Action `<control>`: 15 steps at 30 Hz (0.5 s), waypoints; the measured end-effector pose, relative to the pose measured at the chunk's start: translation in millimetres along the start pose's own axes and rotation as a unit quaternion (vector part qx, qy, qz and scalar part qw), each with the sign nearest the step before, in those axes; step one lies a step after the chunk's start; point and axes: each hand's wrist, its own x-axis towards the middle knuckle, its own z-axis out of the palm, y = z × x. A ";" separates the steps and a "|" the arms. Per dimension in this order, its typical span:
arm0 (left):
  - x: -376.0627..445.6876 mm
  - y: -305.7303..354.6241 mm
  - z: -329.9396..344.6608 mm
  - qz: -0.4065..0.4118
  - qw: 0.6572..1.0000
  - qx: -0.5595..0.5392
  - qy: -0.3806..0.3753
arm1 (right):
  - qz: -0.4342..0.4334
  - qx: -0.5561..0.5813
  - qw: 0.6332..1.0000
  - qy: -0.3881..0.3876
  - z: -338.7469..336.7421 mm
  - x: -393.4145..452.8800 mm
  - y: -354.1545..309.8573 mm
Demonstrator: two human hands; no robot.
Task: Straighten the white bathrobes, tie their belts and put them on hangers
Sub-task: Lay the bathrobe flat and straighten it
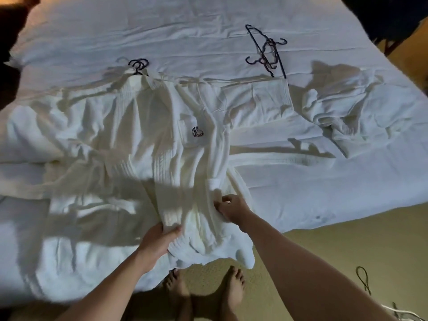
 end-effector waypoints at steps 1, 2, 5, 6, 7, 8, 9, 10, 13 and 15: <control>-1.8 -0.7 -2.2 0.017 1.000 0.009 0.011 | 0.003 0.000 1.000 0.007 0.3 -1.1 2.0; -3.7 -1.2 -3.7 0.025 0.999 0.008 0.023 | 0.004 -0.003 1.000 0.019 0.4 -1.9 3.5; -8.5 -2.7 -5.3 0.038 0.997 0.025 0.061 | 0.015 0.008 0.999 0.033 6.9 -9.4 7.8; -10.5 -1.8 -3.8 0.046 0.996 0.041 0.068 | 0.016 0.000 0.999 0.040 10.9 -12.1 9.2; -11.3 0.6 -1.4 0.055 0.994 0.058 0.076 | 0.009 -0.019 0.999 0.050 13.5 -13.3 10.8; -12.0 2.6 1.0 0.065 0.992 0.076 0.083 | 0.003 -0.038 0.997 0.065 16.1 -16.4 12.3; -11.2 6.1 3.3 0.074 0.989 0.087 0.093 | -0.003 -0.051 0.995 0.090 16.2 -16.4 13.8; -11.4 8.4 4.5 0.079 0.986 0.096 0.108 | -0.004 -0.051 0.990 0.129 14.5 -19.8 14.4; -9.9 11.3 -3.3 0.085 0.969 0.120 0.198 | 0.001 -0.038 0.969 0.243 -5.3 -30.3 15.2; -10.8 10.0 -15.6 0.085 0.951 0.141 0.262 | -0.003 -0.032 0.956 0.292 -23.4 -32.4 20.5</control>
